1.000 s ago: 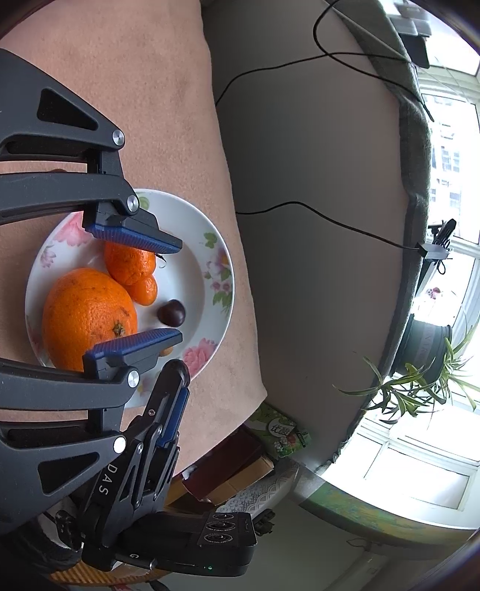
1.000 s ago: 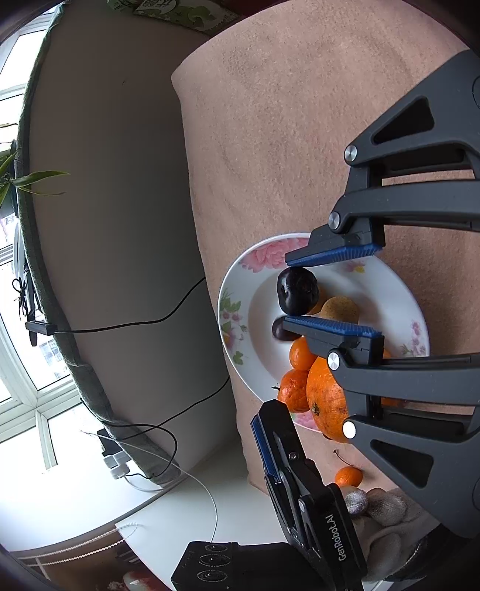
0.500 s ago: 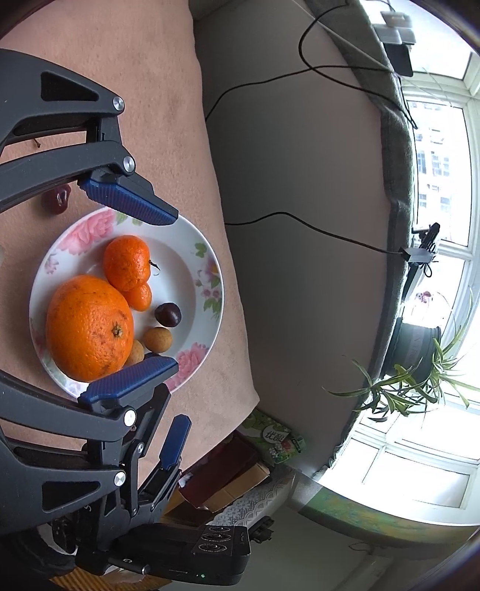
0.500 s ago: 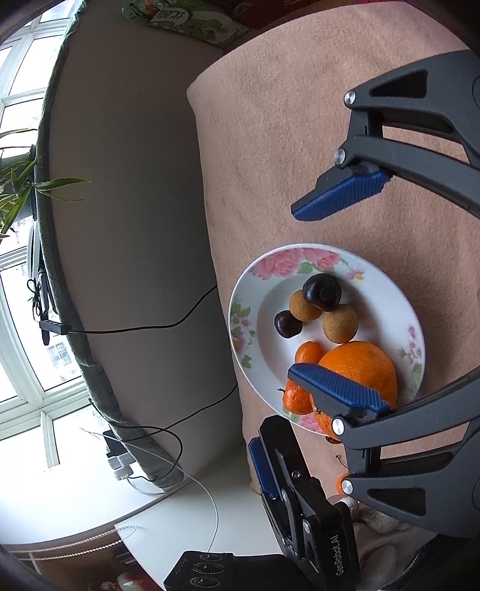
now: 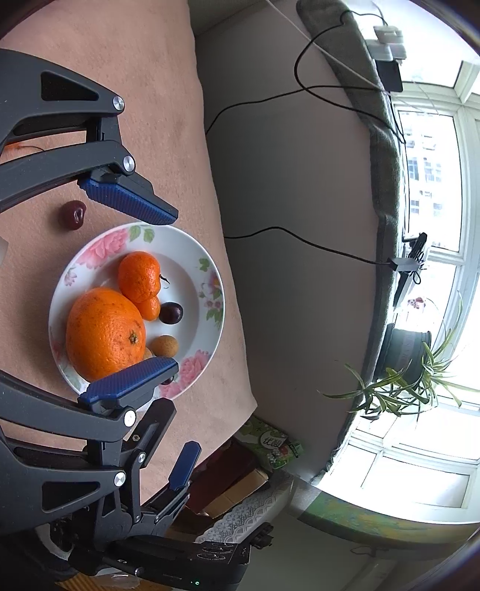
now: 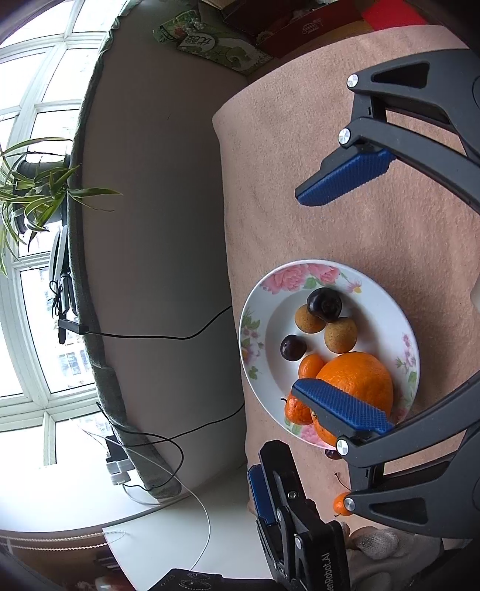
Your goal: Organize fruits
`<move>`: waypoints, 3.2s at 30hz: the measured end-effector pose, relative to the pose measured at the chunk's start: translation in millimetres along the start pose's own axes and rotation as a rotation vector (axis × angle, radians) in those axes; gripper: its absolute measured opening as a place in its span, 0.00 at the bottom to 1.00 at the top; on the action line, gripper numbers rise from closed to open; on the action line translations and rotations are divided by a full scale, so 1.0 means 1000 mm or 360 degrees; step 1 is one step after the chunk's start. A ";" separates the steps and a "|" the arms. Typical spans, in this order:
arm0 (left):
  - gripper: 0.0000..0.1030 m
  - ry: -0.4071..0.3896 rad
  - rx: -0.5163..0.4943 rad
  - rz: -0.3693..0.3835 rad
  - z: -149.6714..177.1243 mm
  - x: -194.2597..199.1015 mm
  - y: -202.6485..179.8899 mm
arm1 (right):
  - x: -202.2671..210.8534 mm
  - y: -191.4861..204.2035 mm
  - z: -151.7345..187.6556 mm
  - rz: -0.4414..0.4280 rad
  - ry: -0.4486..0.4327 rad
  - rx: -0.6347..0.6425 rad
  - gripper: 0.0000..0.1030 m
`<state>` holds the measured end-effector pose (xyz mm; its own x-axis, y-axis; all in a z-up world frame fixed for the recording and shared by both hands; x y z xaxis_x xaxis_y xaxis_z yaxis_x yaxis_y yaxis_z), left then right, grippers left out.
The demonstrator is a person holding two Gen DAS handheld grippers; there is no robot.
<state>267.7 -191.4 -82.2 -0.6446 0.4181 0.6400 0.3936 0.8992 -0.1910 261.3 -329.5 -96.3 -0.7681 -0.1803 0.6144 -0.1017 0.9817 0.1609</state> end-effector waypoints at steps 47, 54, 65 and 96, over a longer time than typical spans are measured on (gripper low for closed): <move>0.54 -0.0049 0.0382 -0.0242 0.121 0.123 0.144 | 0.023 0.157 0.056 -0.0524 0.0179 0.0170 0.81; 0.47 0.0000 0.0341 -0.0131 0.127 0.106 0.128 | -0.002 0.175 0.075 -0.0528 0.0312 0.0155 0.56; 0.43 0.0056 0.0293 -0.0039 0.128 0.083 0.118 | -0.035 0.180 0.083 -0.0363 0.0401 0.0087 0.41; 0.35 0.0160 0.0249 0.0072 0.129 0.051 0.122 | -0.086 0.189 0.074 0.0107 0.0376 0.0159 0.23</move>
<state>198.1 -43.1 -168.8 -0.5566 0.4508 0.6978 0.3090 0.8920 -0.3299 261.4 -124.3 -176.0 -0.6076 -0.1120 0.7863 -0.1264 0.9910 0.0436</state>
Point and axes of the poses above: each gripper's, at about its wrist camera, not at the fingertips, and x roughly against the way its jaws point, y to its left, z to its underside, the point moved 10 cm from there along -x, roughly the way its jaws point, and after that the axes turned 1 degree about -y, right-handed, at the moved point
